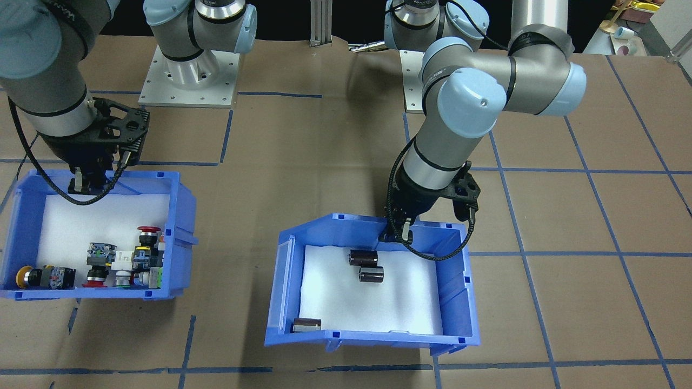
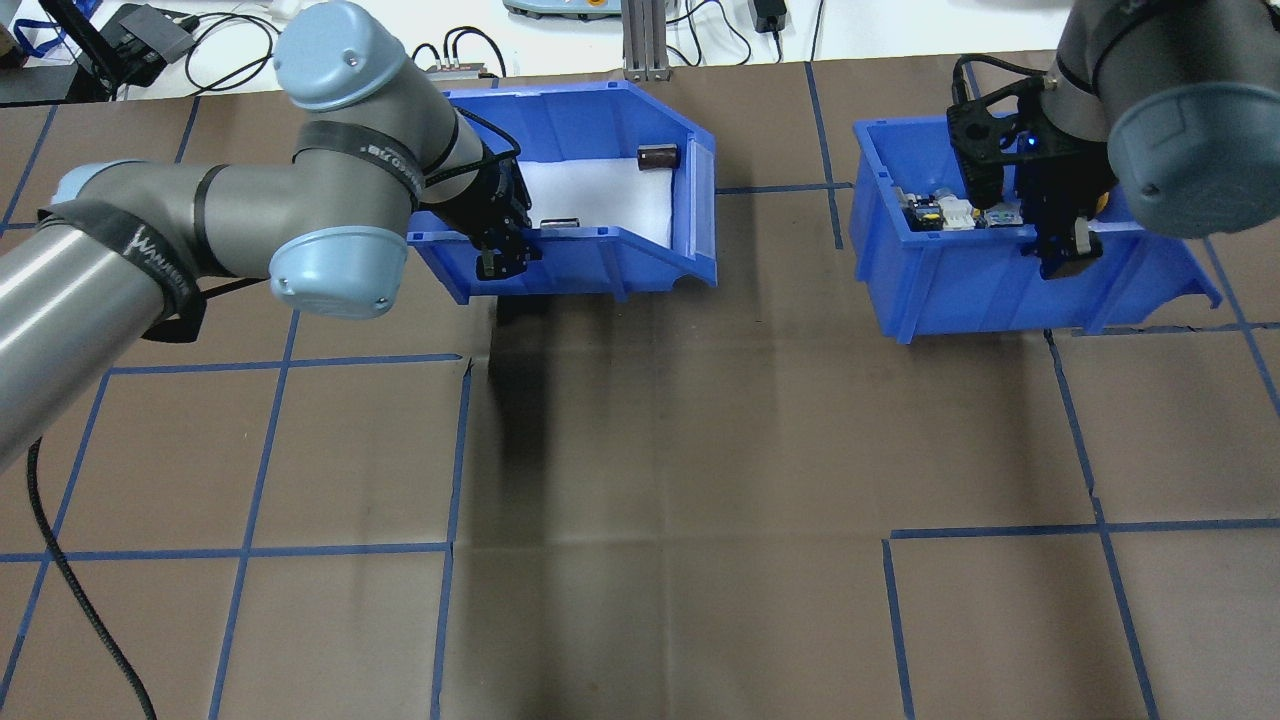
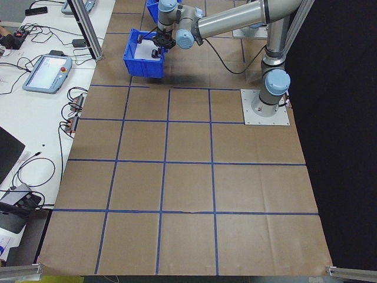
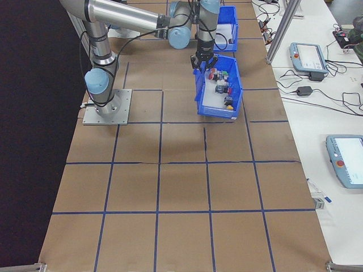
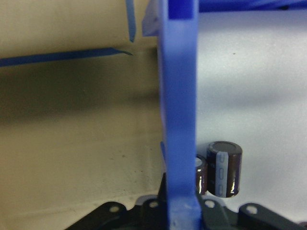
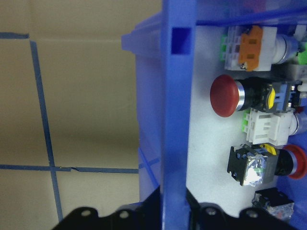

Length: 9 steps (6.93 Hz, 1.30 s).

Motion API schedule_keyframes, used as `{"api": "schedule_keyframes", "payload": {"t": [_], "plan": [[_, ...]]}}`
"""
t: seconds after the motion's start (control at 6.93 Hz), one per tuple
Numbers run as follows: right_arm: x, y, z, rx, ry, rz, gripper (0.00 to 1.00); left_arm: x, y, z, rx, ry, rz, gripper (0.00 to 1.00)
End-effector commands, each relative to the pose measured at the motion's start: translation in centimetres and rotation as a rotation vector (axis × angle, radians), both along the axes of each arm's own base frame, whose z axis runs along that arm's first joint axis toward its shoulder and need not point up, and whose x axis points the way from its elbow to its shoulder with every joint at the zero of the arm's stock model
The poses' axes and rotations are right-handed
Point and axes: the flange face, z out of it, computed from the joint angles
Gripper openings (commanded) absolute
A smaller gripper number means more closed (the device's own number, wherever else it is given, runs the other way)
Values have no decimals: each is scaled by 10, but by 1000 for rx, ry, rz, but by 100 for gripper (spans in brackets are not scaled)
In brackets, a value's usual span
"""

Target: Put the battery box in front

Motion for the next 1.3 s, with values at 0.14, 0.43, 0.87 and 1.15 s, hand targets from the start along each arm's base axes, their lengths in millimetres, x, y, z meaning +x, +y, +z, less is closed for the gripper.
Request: {"api": "schedule_keyframes", "payload": {"t": [0.14,0.43,0.87,1.15], "plan": [[-22,36,-18,-14,3,12,3,-67,-38,-36,-1,26,45,0],[-22,36,-19,-12,4,10,3,-91,-39,-55,-4,28,24,1],[-21,36,-19,-10,4,10,3,-103,-34,-58,16,35,41,99],[-19,46,-25,5,2,6,3,-98,-25,-17,-10,43,45,99]]}}
